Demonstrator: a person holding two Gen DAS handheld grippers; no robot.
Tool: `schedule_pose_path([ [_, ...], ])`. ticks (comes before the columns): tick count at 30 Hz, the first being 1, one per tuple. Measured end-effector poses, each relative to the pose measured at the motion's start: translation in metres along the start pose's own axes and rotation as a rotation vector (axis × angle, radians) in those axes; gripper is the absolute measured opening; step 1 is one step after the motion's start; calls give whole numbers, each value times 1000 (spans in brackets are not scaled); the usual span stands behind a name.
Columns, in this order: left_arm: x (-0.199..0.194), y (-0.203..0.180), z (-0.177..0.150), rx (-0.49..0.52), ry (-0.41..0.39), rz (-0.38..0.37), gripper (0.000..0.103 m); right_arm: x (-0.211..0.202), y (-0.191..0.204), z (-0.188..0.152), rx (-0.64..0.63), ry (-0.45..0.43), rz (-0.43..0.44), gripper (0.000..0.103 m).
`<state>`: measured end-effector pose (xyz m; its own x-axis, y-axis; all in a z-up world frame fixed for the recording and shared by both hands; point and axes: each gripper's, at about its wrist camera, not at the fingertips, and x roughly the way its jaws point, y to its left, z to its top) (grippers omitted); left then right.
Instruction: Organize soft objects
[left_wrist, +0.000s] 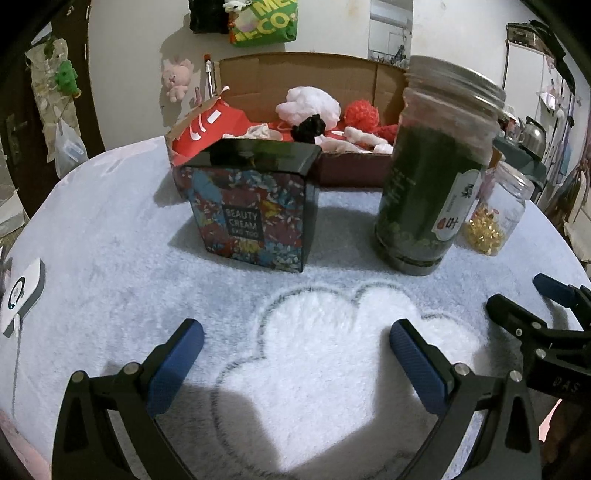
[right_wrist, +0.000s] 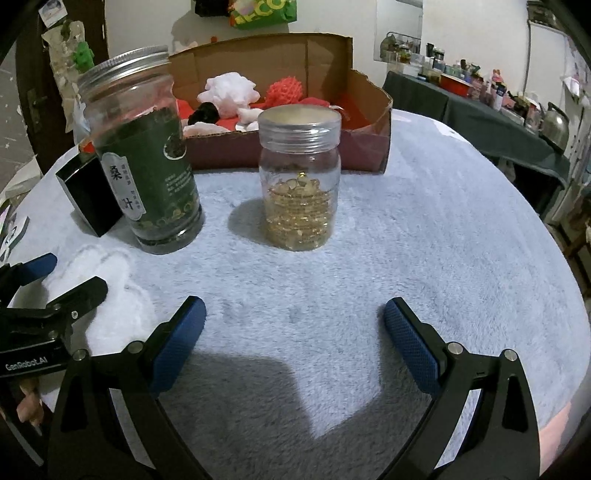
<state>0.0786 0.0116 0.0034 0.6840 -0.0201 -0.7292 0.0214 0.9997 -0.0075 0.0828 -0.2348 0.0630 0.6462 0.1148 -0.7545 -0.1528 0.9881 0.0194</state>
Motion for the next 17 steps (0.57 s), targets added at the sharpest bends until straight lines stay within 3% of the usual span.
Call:
schedule_pose_path([
  [17,0,1,0,-5,-4,6,103,-1,-2,-3,0,-7,-11,100],
])
